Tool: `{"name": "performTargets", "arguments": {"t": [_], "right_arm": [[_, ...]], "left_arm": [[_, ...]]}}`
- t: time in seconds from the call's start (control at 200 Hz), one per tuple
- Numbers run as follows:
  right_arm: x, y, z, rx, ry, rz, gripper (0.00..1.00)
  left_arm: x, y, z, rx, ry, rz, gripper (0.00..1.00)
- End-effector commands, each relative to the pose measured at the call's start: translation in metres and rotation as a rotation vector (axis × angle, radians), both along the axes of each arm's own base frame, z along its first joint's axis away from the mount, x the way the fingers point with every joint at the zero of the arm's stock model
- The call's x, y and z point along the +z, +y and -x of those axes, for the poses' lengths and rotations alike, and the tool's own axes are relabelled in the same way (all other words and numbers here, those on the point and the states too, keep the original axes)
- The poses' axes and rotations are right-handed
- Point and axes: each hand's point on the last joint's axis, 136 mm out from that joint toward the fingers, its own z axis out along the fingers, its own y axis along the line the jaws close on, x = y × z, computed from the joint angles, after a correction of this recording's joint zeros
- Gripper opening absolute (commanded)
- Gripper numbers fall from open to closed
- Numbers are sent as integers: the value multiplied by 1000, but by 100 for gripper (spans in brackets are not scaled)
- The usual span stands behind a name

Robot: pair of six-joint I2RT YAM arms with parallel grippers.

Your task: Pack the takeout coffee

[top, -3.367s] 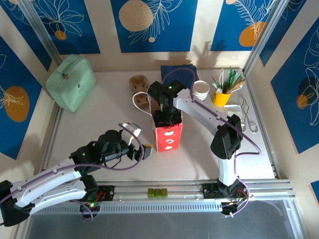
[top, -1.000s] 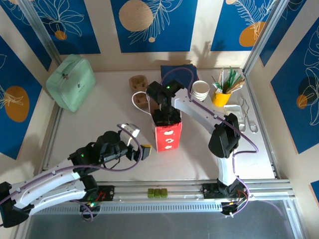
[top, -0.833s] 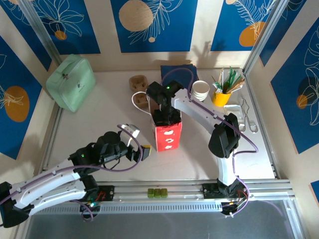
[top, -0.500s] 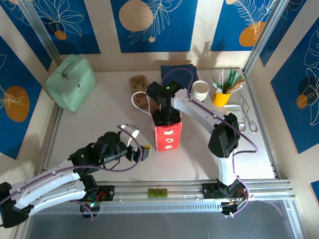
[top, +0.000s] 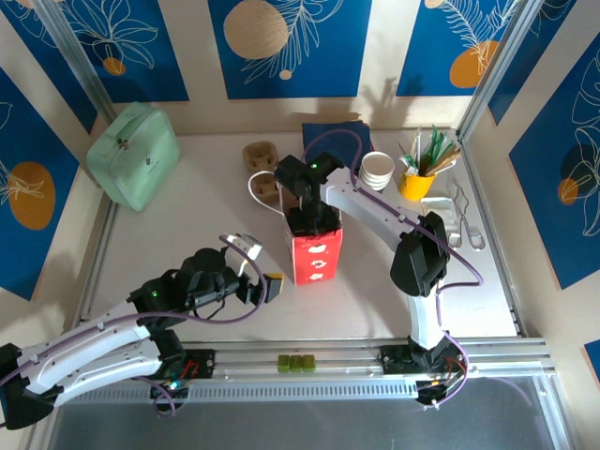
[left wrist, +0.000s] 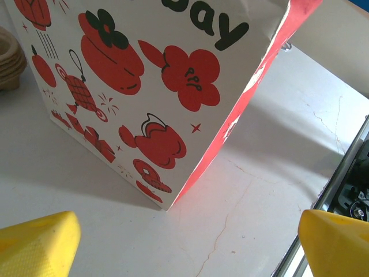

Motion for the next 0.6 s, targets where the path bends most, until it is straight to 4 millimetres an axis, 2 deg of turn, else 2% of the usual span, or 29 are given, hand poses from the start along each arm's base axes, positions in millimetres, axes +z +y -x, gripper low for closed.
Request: {"name": "performTargets", "arguments": {"t": [0.0, 0.595], "right_arm": [[-10, 1, 5, -9, 41, 9, 63], [-17, 0, 6, -10, 61, 19, 63]], "left_arm": [[2, 2, 0, 14, -1, 6, 97], [1, 3, 1, 17, 2, 7, 97]]}}
